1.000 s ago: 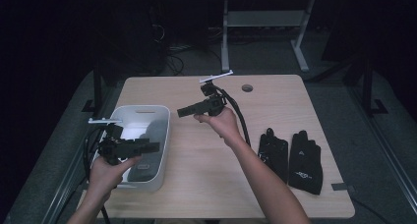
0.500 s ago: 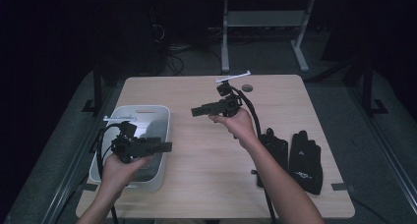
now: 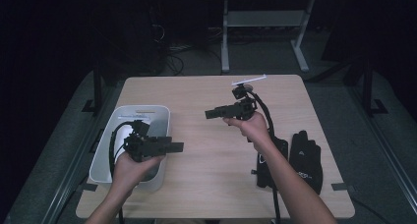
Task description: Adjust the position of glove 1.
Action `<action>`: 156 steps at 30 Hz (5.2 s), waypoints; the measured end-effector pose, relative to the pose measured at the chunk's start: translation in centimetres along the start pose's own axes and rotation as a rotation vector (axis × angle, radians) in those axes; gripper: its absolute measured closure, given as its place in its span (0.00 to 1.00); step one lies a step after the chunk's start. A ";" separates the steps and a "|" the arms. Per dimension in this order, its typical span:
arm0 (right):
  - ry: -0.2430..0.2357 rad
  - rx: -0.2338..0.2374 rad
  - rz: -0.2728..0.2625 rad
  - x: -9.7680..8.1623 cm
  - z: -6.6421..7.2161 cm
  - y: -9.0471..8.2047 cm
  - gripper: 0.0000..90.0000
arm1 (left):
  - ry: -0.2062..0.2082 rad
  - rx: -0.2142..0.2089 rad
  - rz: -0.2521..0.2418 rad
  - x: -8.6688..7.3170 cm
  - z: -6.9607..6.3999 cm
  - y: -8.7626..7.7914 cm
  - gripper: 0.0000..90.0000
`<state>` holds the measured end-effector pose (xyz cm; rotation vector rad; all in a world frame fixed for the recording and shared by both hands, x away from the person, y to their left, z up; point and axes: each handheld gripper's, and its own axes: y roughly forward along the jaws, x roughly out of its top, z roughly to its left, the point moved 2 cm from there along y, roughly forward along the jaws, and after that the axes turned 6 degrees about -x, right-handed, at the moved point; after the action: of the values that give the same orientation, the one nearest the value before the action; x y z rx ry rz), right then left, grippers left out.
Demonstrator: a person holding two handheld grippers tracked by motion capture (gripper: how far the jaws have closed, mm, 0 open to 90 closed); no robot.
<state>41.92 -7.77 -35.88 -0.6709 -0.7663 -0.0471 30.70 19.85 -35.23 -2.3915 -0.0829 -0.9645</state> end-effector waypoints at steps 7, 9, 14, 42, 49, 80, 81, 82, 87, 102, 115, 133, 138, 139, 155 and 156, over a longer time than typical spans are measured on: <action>0.004 -0.017 -0.019 -0.8 -1.0 -1.7 0.37 | 0.015 -0.016 0.010 0.2 -0.7 1.3 0.25; 0.012 -0.019 -0.016 -1.2 -1.3 -2.2 0.37 | 0.019 -0.022 0.014 0.2 -0.9 1.7 0.25; 0.032 -0.029 -0.019 -2.0 -2.2 -3.3 0.37 | 0.022 -0.039 0.026 0.3 -1.2 2.5 0.25; 0.070 -0.083 -0.028 -7.0 -5.8 -8.8 0.36 | 0.075 -0.113 0.075 0.0 -3.5 7.9 0.24; 0.086 -0.102 -0.031 -8.5 -6.7 -10.2 0.36 | 0.080 -0.133 0.094 -0.3 -4.1 9.8 0.24; 0.169 -0.222 -0.042 -16.3 -11.2 -16.1 0.40 | 0.104 -0.178 0.167 -1.4 -5.4 14.9 0.24; 0.172 -0.228 -0.040 -16.5 -11.3 -16.2 0.40 | 0.105 -0.178 0.167 -1.4 -5.4 15.0 0.24; 0.163 -0.241 -0.040 -16.7 -11.5 -16.4 0.41 | 0.104 -0.180 0.168 -1.5 -5.4 15.0 0.24; 0.146 -0.287 -0.031 -17.7 -12.0 -16.9 0.42 | 0.106 -0.181 0.185 -1.7 -5.5 15.5 0.24; 0.093 -0.437 0.011 -19.9 -13.6 -17.9 0.52 | 0.104 -0.190 0.198 -2.1 -5.6 16.2 0.24; -0.081 -0.623 0.089 -21.2 -12.9 -16.7 0.64 | 0.104 -0.184 0.209 -2.5 -5.5 16.8 0.24; -0.020 -0.594 0.014 -20.3 -12.0 -18.1 0.87 | 0.107 -0.180 0.221 -2.7 -5.5 16.8 0.24; -0.015 -0.578 -0.020 -19.2 -10.9 -18.9 0.87 | 0.111 -0.182 0.218 -2.8 -5.6 16.8 0.24; -0.015 -0.575 -0.019 -18.9 -10.7 -18.9 0.87 | 0.111 -0.183 0.217 -2.8 -5.6 16.7 0.24; -0.039 -0.478 -0.054 -15.6 -7.6 -14.9 0.86 | 0.106 -0.180 0.202 -2.8 -5.4 16.2 0.24; -0.043 -0.477 -0.047 -15.4 -7.4 -14.5 0.86 | 0.106 -0.179 0.203 -2.8 -5.4 16.1 0.24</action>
<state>31.32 -26.60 -42.01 -1.1086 -0.8200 -0.2651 29.40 3.88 -41.50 -2.4455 0.2921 -1.0361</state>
